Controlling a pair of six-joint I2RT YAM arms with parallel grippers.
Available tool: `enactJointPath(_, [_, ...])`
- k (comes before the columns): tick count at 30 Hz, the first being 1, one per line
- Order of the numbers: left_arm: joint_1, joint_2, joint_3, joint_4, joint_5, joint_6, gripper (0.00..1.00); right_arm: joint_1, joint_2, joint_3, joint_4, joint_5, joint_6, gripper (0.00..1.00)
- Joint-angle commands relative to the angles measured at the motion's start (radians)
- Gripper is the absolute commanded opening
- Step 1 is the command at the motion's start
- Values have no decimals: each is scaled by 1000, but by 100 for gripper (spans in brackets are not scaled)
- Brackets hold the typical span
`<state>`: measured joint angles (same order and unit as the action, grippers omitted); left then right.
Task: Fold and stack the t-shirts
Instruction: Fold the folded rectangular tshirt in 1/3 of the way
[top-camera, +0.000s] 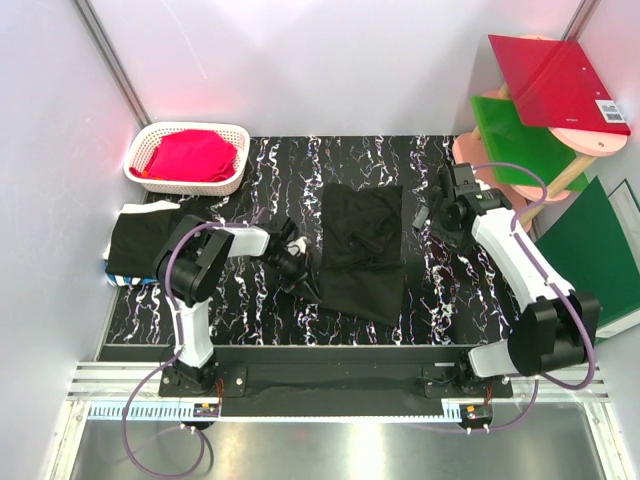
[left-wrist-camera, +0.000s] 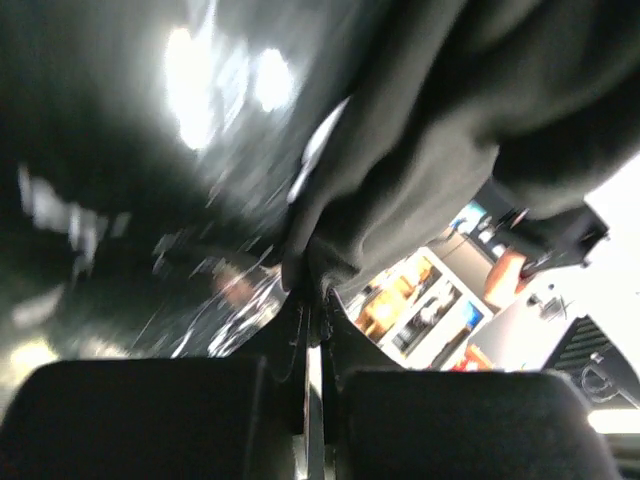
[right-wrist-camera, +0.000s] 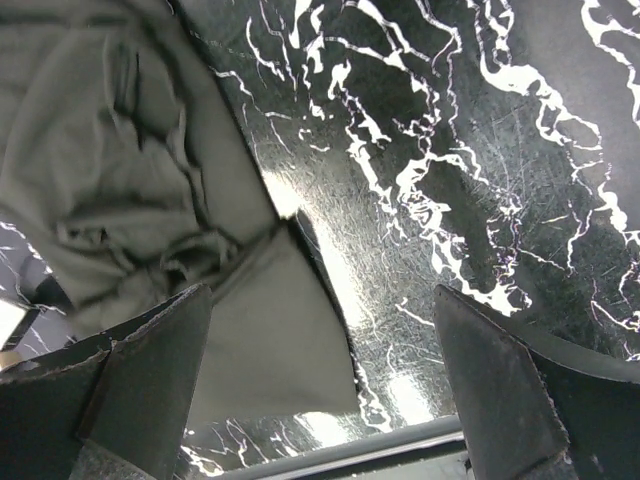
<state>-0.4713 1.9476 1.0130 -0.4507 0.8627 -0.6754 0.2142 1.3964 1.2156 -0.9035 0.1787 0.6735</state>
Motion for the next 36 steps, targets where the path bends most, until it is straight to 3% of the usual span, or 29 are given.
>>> enactJointPath(1, [3, -32, 7, -202, 65, 179, 25, 2, 42, 71, 20, -21, -34, 100])
enactJointPath(2, [2, -29, 30, -245, 79, 210, 58, 2, 50, 79, 21, -25, -37, 100])
enactJointPath(3, [-1, -27, 38, -328, 85, 244, 98, 4, 59, 96, 20, -28, -43, 100])
enactJointPath(6, [2, -65, 48, -428, 96, 339, 99, 2, 87, 125, 20, -39, -55, 100])
enactJointPath(10, [5, -137, 125, -450, 44, 356, 98, 2, 99, 133, 23, -39, -63, 100])
enactJointPath(12, [3, -125, 169, -451, 22, 356, 71, 4, 107, 128, 25, -44, -58, 100])
enactJointPath(13, [2, -95, 220, -453, 18, 368, 62, 4, 110, 128, 23, -51, -58, 100])
enactJointPath(14, [2, -75, 243, -451, 10, 369, 27, 4, 111, 128, 23, -53, -57, 100])
enactJointPath(17, [-4, -20, 349, -460, -65, 372, 2, 4, 110, 124, 26, -54, -51, 100])
enactJointPath(25, [-104, 103, 584, -560, -370, 515, 2, 4, 115, 111, 32, -62, -46, 100])
enactJointPath(31, [-191, 60, 572, -572, -559, 570, 2, 2, 121, 108, 35, -65, -43, 100])
enactJointPath(36, [-204, 94, 573, -550, -593, 559, 2, 4, 134, 105, 40, -77, -40, 100])
